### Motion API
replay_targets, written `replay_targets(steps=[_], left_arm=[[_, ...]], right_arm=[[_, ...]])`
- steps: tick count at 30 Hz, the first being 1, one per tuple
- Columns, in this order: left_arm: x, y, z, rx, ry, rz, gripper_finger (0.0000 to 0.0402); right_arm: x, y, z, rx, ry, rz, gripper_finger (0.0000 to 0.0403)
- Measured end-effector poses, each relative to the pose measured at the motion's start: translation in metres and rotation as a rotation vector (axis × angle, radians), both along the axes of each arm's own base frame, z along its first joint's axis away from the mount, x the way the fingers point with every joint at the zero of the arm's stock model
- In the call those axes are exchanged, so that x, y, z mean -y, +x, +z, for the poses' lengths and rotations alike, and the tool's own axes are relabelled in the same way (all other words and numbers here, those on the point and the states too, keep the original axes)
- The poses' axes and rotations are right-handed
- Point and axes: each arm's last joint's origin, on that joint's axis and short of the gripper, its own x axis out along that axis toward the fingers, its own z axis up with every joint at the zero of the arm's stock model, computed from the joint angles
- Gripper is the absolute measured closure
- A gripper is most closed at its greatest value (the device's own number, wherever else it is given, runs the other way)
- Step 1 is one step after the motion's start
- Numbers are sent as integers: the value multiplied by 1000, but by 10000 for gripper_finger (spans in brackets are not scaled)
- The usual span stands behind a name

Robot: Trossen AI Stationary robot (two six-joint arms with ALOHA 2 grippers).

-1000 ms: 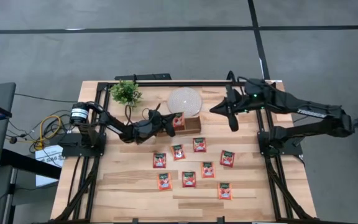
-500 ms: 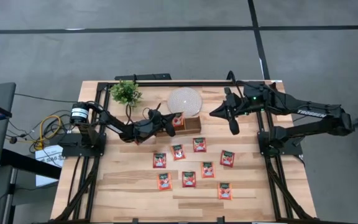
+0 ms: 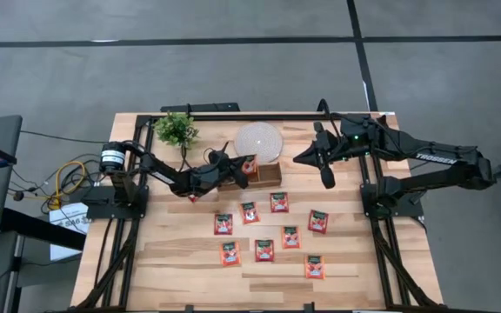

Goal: Pick & Place Tea
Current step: Put the orange tea bag into the middle of the wooden organizer

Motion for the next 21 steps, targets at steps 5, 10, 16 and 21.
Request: replay_targets(steps=[5, 10, 16, 21], left_arm=[[0, 0, 0, -1, 1, -1, 401], [0, 0, 0, -2, 3, -1, 401], [0, 0, 0, -4, 4, -1, 402], [0, 0, 0, -5, 7, 9, 402]], right_arm=[[0, 0, 0, -4, 3, -1, 403], [0, 0, 0, -4, 3, -1, 403], [0, 0, 0, -4, 4, -1, 403], [0, 0, 0, -4, 4, -1, 403]])
